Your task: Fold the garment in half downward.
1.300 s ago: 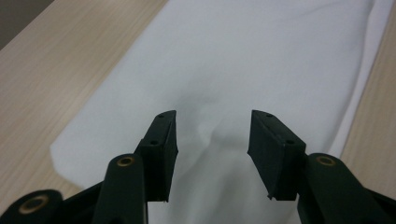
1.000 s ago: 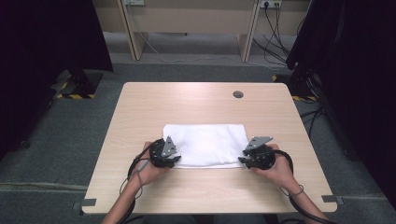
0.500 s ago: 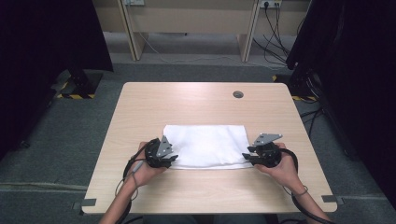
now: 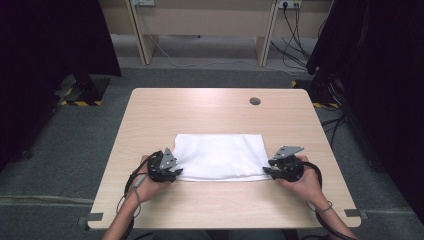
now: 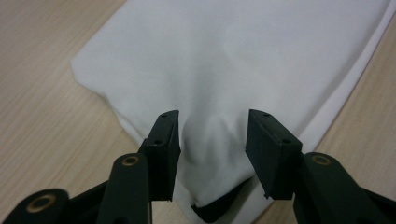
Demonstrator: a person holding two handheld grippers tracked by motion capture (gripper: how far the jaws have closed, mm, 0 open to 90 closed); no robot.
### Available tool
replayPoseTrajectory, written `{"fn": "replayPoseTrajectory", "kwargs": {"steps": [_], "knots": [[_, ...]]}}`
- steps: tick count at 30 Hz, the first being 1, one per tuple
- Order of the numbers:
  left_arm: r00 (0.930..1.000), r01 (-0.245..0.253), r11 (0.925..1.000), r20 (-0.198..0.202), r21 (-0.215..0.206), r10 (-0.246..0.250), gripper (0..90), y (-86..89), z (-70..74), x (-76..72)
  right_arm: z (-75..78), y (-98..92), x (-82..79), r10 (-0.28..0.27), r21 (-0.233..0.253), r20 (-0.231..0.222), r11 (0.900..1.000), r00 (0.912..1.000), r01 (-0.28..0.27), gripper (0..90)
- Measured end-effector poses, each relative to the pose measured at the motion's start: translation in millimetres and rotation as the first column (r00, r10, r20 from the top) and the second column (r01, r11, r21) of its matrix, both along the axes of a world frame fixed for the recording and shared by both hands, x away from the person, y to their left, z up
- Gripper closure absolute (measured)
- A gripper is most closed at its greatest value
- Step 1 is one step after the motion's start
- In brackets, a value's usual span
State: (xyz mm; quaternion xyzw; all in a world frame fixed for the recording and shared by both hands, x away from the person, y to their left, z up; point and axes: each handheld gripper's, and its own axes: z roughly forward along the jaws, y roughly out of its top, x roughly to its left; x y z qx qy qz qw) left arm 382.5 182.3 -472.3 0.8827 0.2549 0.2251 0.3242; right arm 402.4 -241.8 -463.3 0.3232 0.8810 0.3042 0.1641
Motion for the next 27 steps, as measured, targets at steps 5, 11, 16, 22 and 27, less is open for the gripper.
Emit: {"fn": "replayPoseTrajectory", "kwargs": {"steps": [5, 11, 16, 22, 27], "knots": [[1.0000, 0.004, 1.0000, -0.005, -0.006, -0.004, 57.2, -0.3, -1.1, -2.2, -1.3, -2.8, -1.3, 0.000, 0.018, -0.007, 1.000, 1.0000, 0.001, 63.2], [1.0000, 0.005, 0.9998, -0.006, -0.017, -0.005, 57.2, 1.1, -1.7, -3.8, -2.4, -6.5, -2.8, -0.003, 0.036, -0.012, 0.999, 0.9999, 0.004, 63.3], [1.0000, -0.002, 0.9995, -0.010, -0.030, 0.002, 55.7, 2.7, -2.9, -6.6, -2.4, -7.5, -4.0, -0.004, 0.037, -0.013, 0.999, 0.9999, 0.004, 63.3], [0.9995, -0.030, 0.9976, 0.001, -0.063, 0.031, 48.7, 5.6, -2.2, -6.9, -2.0, -8.1, -3.3, -0.007, 0.039, -0.017, 0.999, 0.9998, 0.008, 60.9], [0.9975, -0.068, 0.9901, 0.010, -0.123, 0.070, 40.1, 6.3, 0.0, -8.2, -1.1, -12.1, -2.2, -0.026, 0.095, -0.032, 0.995, 0.9991, 0.029, 49.7]]}}
